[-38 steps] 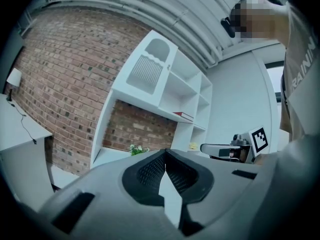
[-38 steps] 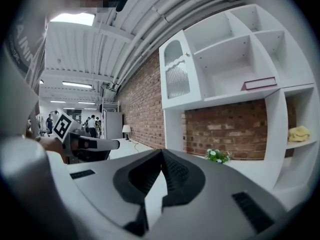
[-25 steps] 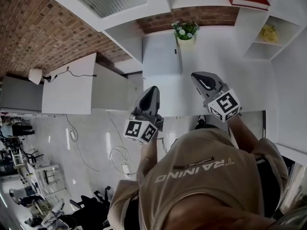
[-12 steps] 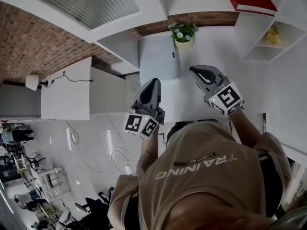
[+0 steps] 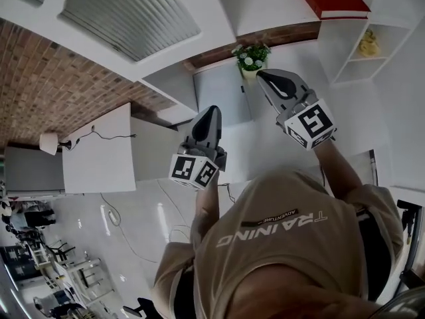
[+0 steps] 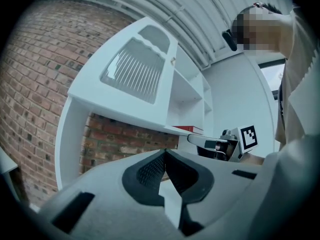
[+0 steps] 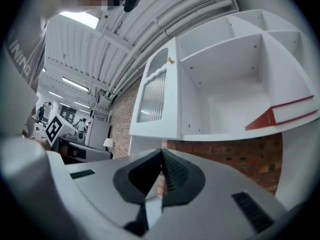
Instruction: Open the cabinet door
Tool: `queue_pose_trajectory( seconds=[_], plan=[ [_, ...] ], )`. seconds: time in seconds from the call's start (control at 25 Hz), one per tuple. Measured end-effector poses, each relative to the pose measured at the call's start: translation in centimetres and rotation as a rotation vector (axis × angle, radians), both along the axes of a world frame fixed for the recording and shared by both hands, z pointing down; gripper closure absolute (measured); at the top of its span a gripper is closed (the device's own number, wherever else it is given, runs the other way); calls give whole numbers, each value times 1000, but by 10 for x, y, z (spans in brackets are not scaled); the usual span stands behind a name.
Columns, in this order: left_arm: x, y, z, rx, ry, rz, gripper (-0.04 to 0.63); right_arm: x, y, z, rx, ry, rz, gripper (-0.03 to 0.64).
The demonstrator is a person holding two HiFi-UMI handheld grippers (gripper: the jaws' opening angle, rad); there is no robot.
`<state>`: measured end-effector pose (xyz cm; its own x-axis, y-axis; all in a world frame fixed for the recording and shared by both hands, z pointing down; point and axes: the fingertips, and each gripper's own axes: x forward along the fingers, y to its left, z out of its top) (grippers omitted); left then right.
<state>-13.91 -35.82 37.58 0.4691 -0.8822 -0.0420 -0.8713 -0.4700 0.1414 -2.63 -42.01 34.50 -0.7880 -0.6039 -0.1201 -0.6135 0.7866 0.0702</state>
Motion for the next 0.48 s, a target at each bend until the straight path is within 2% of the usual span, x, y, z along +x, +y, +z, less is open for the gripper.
queue_pose_trajectory(
  seconds=[0.32,0.48],
  plan=[
    [3,-13,-15,34,-14,49,588,-5,-23,-29,-13,-21,23,603],
    [7,-15,-20,43,-26,77,588,-9,-40,-42,-45,-64,0,601]
  ],
)
